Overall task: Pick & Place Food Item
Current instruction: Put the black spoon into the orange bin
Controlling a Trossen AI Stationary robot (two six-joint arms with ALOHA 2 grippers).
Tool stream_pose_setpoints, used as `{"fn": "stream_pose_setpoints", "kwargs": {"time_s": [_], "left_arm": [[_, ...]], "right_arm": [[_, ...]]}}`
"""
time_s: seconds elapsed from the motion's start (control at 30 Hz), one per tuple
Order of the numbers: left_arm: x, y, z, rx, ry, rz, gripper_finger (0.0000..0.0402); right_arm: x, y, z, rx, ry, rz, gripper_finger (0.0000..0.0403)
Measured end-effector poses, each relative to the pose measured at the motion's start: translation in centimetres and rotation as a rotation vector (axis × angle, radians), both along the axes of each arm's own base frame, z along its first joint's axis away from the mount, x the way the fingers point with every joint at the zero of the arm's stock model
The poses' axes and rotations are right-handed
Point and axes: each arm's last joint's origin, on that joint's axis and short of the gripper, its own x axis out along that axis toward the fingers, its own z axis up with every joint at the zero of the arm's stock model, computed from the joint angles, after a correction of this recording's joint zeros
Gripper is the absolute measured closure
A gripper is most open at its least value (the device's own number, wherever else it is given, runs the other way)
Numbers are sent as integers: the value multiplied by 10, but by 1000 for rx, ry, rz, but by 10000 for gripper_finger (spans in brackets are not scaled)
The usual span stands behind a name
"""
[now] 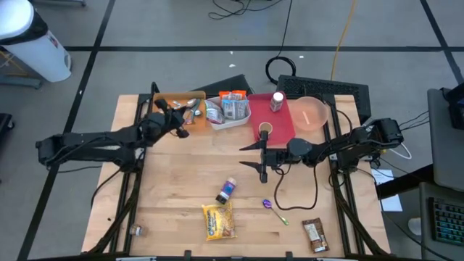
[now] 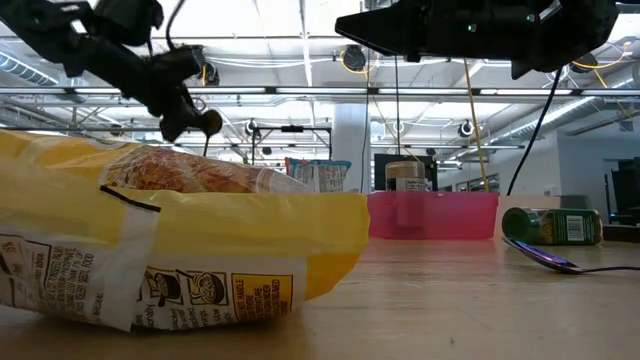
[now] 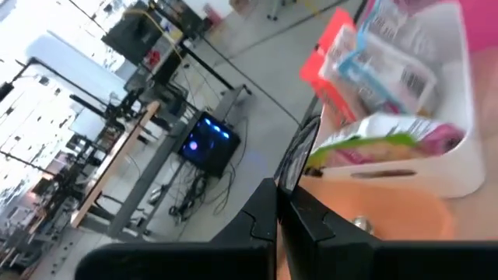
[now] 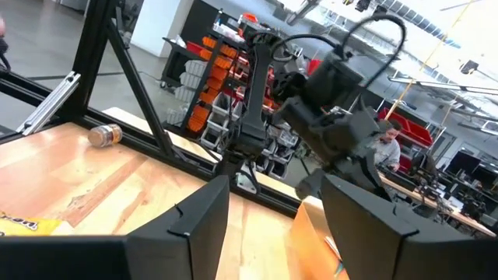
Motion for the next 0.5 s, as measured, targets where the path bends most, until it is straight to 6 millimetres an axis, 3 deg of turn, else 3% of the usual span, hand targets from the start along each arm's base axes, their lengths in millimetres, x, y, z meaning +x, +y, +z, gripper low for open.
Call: {"fn": "stream_pose_setpoints", "kwargs": {"time_s": [0.5], "left_arm": [[22, 54, -44, 3, 154, 102, 395]], "right_arm": [[1, 0, -7, 43, 76, 5, 206]]}}
